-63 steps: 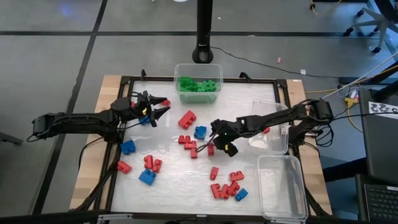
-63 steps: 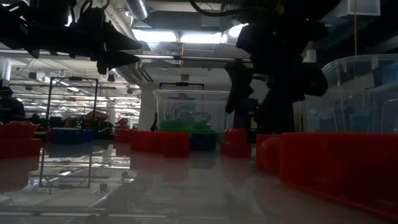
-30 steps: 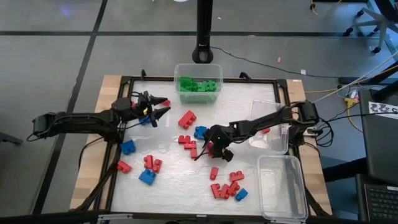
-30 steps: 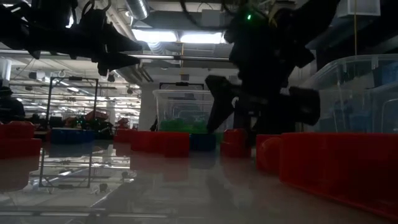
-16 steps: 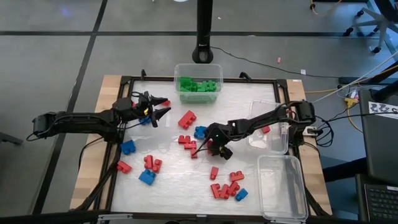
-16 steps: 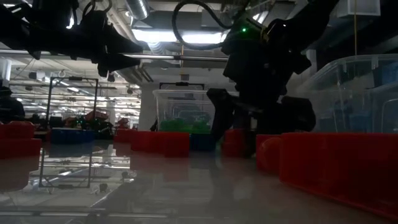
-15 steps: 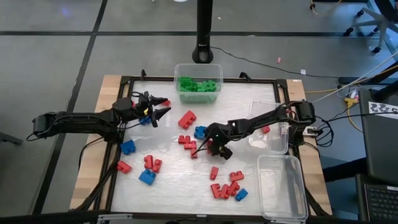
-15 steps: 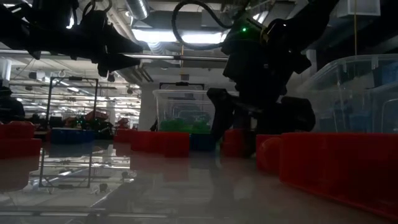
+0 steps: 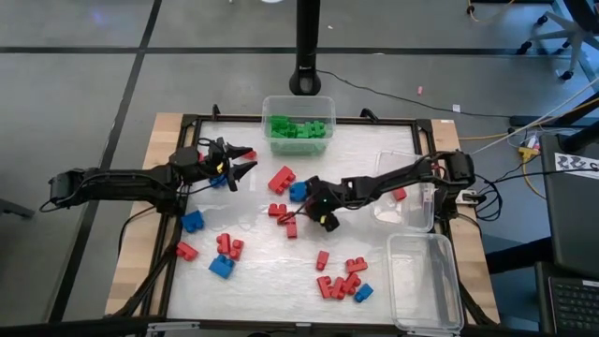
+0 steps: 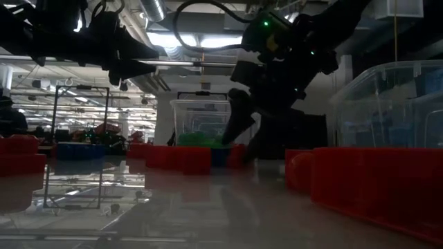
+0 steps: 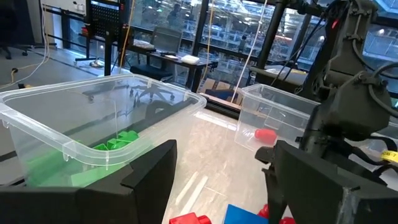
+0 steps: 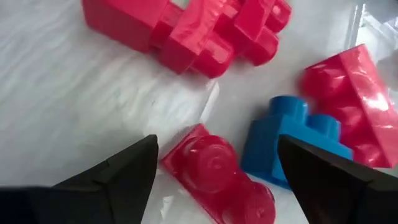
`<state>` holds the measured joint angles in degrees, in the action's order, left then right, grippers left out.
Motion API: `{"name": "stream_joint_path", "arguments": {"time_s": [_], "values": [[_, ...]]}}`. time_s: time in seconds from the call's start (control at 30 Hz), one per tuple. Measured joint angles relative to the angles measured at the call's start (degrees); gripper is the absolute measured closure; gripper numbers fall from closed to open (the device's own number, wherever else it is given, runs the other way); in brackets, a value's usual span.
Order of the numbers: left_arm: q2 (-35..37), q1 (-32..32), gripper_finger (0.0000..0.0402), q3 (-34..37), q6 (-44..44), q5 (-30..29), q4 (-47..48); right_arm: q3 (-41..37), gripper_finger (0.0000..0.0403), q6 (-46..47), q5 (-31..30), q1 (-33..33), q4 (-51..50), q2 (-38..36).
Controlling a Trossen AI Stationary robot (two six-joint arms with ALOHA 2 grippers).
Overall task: Sort blocks
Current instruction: Put the red game piece into the middle right transparent bin
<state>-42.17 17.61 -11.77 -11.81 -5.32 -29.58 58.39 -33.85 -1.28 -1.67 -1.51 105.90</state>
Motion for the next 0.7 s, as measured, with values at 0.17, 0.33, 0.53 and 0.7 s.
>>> {"name": "stream_joint_path", "arguments": {"time_s": [0.17, 0.33, 0.53, 0.7], "values": [[0.0, 0.0, 0.015, 0.0, 0.0, 0.0, 0.1, 5.2, 0.0075, -7.3, 1.3, 0.0, -12.5, -1.2], [0.0, 0.0, 0.015, 0.0, 0.0, 0.0, 0.1, 7.1, 0.0075, -12.1, 2.2, 1.2, -16.0, -0.9], [0.0, 0.0, 0.015, 0.0, 0.0, 0.0, 0.2, 7.3, 0.0075, -14.8, 7.1, 4.0, -15.4, 2.3], [0.0, 0.0, 0.015, 0.0, 0.0, 0.0, 0.2, 7.4, 0.0075, -17.6, 10.4, 4.0, -13.8, 4.2]]}}
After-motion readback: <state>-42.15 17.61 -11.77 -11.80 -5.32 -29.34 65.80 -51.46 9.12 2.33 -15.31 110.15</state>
